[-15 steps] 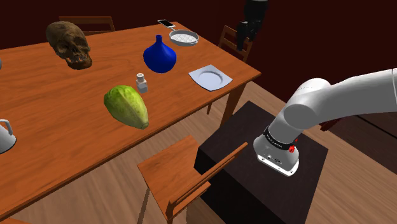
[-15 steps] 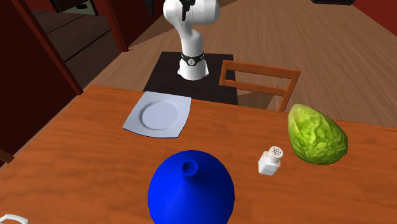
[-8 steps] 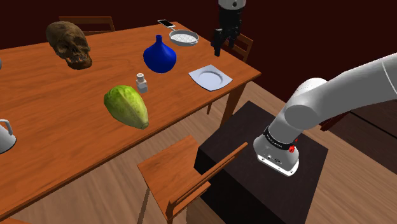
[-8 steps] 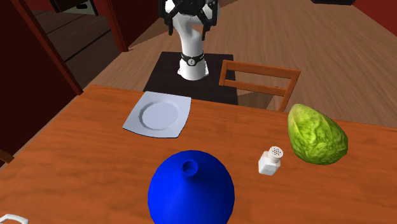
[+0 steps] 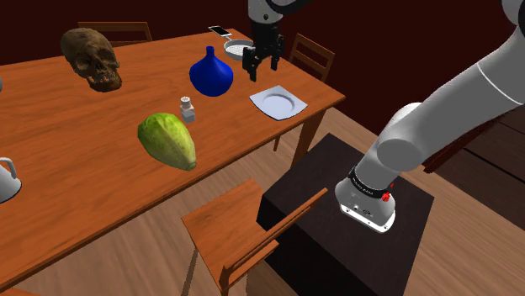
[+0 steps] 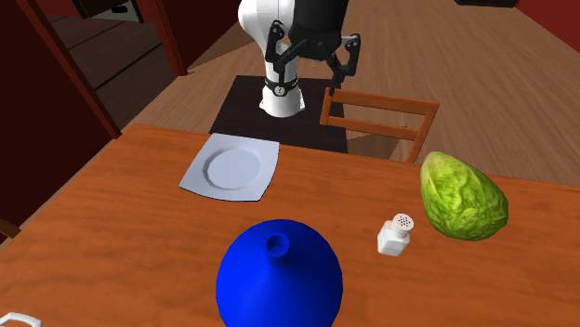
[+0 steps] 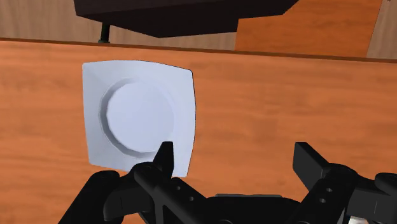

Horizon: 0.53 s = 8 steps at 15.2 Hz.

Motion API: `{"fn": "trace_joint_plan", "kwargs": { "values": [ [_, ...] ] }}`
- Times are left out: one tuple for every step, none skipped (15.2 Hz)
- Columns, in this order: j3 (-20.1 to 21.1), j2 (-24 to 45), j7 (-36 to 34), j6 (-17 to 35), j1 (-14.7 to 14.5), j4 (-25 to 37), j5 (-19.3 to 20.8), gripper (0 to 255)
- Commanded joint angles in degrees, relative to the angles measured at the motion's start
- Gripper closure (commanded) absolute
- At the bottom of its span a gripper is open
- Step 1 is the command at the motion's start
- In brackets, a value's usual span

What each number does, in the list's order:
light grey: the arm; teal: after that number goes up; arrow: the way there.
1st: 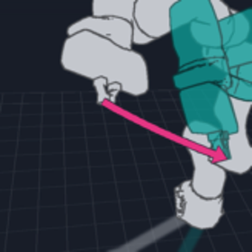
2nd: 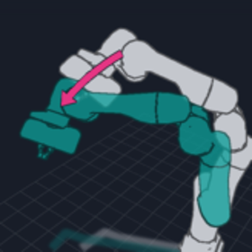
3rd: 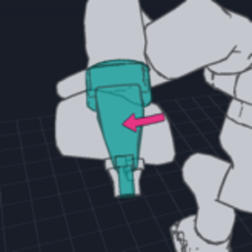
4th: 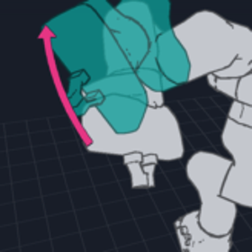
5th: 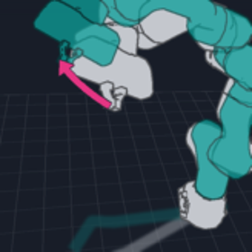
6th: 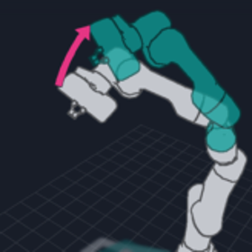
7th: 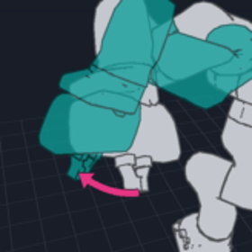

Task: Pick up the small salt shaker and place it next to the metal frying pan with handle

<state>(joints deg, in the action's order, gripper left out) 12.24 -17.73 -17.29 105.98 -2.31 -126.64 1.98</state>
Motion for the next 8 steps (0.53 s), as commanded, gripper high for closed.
{"fn": "trace_joint_plan", "kwargs": {
  "values": [
    [1.58,3.88,-2.79,1.63,-0.4,2.13,0.32,0],
    [2.24,5.94,-4.06,2.15,-0.56,3.6,0.67,0],
    [2.87,8.04,-5.32,2.61,-0.73,5.14,1.09,0],
    [3.45,10.16,-6.59,3.01,-0.93,6.75,1.57,0],
    [4.0,12.31,-7.86,3.34,-1.16,8.45,2.12,0],
    [4.5,14.48,-9.13,3.59,-1.42,10.22,2.72,0],
    [4.95,16.68,-10.38,3.78,-1.72,12.08,3.37,0],
    [5.35,18.9,-11.62,3.89,-2.06,14.02,4.06,0]
  ]
}}
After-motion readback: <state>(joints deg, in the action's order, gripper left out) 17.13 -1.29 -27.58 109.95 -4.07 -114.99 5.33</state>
